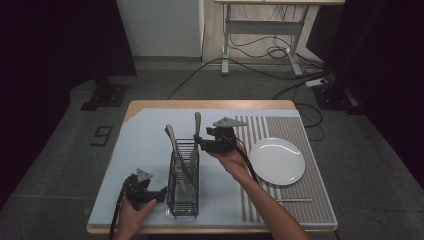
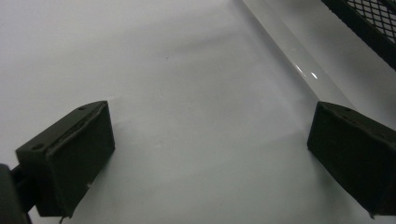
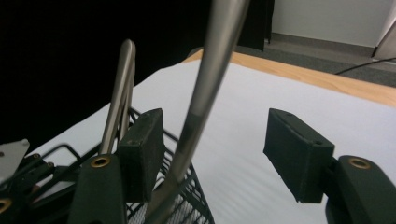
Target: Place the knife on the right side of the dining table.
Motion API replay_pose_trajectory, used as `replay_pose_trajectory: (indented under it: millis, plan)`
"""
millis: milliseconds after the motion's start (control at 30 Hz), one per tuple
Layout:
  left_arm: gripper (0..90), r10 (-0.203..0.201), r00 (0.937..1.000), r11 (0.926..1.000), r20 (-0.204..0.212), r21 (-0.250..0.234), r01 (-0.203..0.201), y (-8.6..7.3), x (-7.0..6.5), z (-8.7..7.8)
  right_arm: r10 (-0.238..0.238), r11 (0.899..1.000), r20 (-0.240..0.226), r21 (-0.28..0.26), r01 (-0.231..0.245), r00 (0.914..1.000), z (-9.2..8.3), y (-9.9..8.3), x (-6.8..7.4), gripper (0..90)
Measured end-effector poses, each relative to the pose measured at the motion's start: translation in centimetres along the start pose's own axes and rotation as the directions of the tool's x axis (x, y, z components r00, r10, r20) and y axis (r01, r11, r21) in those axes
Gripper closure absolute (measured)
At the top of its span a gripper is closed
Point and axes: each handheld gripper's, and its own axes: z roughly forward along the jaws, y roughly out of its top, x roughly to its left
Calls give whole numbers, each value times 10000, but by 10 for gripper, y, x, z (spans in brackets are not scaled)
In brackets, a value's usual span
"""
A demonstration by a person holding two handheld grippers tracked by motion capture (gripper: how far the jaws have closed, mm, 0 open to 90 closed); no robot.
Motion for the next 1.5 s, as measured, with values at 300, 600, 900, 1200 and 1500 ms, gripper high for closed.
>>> replay_pose_trajectory:
  millis: [300, 600, 900, 1200, 1500]
  plan:
    - [1, -15, 10000, 10000, 10, -1, 15, 0, 0, 0, -256, 9997, -142, -17, 255, 9996, 14, 13, -1, 458]
    - [1, -1, 10000, 10000, 0, 3, 1, 0, 0, 0, 280, 9996, -844, 99, -272, 9960, 24, 17, -9, 584]
    - [1, 13, 10000, 10000, 13, 24, -13, 0, 0, 0, 92, 9999, -1265, 56, -85, 9919, 22, 22, -11, 747]
    - [1, 13, 10000, 10000, 8, 25, -13, 0, 0, 0, -63, 9998, -1597, -175, 36, 9871, 7, 26, -7, 795]
    - [1, 20, 10000, 10000, 5, 31, -20, 0, 0, 0, -641, 9974, -1905, -450, 566, 9796, -10, 29, 3, 826]
